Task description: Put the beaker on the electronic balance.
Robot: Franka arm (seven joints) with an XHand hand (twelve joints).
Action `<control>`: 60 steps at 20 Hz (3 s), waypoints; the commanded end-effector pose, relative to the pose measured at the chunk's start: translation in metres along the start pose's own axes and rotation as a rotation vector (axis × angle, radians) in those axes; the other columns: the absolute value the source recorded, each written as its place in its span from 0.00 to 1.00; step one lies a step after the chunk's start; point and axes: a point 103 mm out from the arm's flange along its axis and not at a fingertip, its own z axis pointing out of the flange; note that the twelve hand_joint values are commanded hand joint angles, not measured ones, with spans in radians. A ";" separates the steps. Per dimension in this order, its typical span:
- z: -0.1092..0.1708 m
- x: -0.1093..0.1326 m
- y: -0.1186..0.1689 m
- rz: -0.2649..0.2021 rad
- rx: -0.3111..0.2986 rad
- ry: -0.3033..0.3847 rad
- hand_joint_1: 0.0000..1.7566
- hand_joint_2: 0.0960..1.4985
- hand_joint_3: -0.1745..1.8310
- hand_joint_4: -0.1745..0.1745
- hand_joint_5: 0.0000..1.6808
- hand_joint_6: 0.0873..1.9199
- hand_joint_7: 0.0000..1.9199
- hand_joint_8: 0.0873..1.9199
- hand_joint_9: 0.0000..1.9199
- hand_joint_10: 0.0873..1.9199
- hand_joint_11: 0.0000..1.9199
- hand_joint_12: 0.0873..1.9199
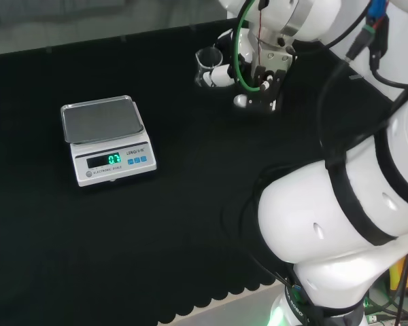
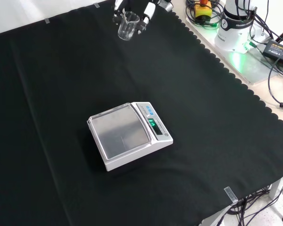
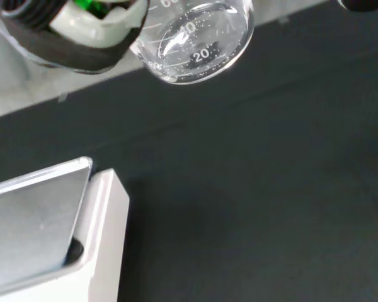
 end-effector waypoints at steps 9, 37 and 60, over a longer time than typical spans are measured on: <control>-0.016 0.014 0.007 -0.024 0.077 -0.019 0.64 0.43 0.38 0.94 0.75 0.32 0.84 0.13 0.89 0.03 0.60 0.51; 0.055 0.088 0.163 -0.245 0.340 0.068 0.64 0.41 0.41 0.97 0.75 0.32 0.85 0.12 0.90 0.02 0.60 0.51; 0.133 0.158 0.219 -0.330 0.445 0.131 0.64 0.41 0.41 0.97 0.75 0.32 0.85 0.11 0.89 0.01 0.60 0.51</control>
